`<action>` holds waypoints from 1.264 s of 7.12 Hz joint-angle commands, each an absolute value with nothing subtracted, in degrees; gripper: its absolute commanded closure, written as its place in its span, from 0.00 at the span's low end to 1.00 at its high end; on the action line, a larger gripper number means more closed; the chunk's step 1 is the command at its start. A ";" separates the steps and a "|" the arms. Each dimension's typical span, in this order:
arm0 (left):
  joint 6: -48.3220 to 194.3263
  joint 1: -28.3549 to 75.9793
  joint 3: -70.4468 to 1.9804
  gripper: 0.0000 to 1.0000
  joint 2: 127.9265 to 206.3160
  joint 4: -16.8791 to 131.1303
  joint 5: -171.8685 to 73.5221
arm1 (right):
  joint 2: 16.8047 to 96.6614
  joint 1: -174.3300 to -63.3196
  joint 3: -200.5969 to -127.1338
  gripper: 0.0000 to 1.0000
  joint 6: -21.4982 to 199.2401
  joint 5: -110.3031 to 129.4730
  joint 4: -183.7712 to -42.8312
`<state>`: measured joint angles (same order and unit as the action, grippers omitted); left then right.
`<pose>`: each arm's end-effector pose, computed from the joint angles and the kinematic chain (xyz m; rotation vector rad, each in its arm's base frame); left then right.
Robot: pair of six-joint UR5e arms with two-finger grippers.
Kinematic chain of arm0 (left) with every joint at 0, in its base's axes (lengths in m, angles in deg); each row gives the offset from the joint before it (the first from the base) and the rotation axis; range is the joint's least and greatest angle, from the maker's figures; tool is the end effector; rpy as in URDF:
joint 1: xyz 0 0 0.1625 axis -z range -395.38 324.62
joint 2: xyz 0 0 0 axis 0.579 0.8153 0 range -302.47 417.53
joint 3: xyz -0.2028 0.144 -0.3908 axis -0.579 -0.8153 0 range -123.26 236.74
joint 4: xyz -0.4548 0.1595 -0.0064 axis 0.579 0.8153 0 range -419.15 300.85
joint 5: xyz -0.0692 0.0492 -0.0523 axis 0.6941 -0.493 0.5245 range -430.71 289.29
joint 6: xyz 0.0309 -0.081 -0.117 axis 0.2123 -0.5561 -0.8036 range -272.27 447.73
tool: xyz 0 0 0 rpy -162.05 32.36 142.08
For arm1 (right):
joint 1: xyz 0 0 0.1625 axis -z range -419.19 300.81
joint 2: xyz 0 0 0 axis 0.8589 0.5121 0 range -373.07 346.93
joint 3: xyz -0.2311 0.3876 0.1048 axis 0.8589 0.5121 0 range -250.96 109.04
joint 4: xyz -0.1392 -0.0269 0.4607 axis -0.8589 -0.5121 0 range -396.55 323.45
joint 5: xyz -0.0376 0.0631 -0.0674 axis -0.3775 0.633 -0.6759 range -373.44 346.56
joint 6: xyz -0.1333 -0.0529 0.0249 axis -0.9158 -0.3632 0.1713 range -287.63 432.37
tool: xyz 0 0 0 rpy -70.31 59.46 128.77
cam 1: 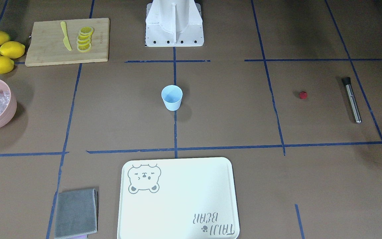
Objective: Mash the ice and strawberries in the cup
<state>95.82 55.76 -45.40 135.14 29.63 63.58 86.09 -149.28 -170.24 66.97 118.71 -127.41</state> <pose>-0.0408 -0.4601 0.7238 0.0379 0.7727 0.1053 0.0364 -0.4877 0.7281 0.0228 -0.7355 -0.0837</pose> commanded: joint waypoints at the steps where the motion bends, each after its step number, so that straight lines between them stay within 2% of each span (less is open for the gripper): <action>1: 95.82 55.76 -45.83 0.00 135.05 29.62 63.59 | 85.46 -149.11 -172.28 0.00 67.36 118.75 -127.26; 2: 95.82 55.76 -45.66 0.00 135.05 29.62 63.59 | 85.36 -148.93 -174.38 0.00 67.62 118.66 -125.17; 6: 95.82 55.76 -45.48 0.00 135.05 29.62 63.59 | 85.45 -146.65 -175.37 0.00 68.59 123.66 -121.38; 7: 95.82 55.76 -45.48 0.00 135.05 29.62 63.59 | 86.06 -144.47 -178.68 0.00 69.72 123.93 -118.67; 9: 95.82 55.76 -45.57 0.00 135.05 29.70 63.68 | 85.63 -136.68 -180.55 0.00 75.66 124.03 -116.99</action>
<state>95.82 55.76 -45.53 135.05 29.64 63.62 85.87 -141.42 -179.39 71.58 124.09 -118.42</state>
